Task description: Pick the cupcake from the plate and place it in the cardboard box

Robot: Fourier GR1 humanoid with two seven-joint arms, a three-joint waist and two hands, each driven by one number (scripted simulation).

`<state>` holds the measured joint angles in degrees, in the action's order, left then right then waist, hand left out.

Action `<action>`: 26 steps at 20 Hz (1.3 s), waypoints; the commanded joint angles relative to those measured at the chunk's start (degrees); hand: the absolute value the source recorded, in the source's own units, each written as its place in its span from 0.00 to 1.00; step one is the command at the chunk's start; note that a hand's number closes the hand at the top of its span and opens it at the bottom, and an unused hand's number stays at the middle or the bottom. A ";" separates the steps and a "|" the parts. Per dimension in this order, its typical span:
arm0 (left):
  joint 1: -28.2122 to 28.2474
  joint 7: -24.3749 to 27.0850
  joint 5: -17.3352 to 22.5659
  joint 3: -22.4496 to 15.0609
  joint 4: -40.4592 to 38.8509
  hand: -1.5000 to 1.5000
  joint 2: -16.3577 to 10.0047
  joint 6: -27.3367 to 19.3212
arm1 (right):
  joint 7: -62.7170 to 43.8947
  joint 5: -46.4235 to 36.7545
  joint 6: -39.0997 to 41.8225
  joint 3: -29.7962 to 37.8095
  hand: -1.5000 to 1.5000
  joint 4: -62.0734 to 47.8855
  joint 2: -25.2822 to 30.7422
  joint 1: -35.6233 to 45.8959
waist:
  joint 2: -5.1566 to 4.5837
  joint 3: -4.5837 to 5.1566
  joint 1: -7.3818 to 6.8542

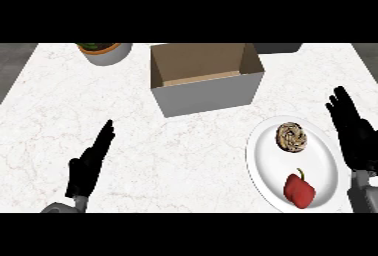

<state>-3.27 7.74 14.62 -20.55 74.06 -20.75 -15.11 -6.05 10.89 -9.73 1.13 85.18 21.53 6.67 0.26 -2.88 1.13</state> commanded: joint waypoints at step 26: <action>-9.55 -6.97 -3.27 -1.07 11.32 0.50 -2.84 8.28 | 5.02 -32.89 15.34 -2.27 0.00 38.24 34.19 -23.24 | 0.02 3.05 0.35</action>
<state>-13.08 -0.17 11.64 -22.09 86.13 -23.74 -7.83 5.02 -25.82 -3.01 -4.10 115.63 50.42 -13.94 0.41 0.10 1.49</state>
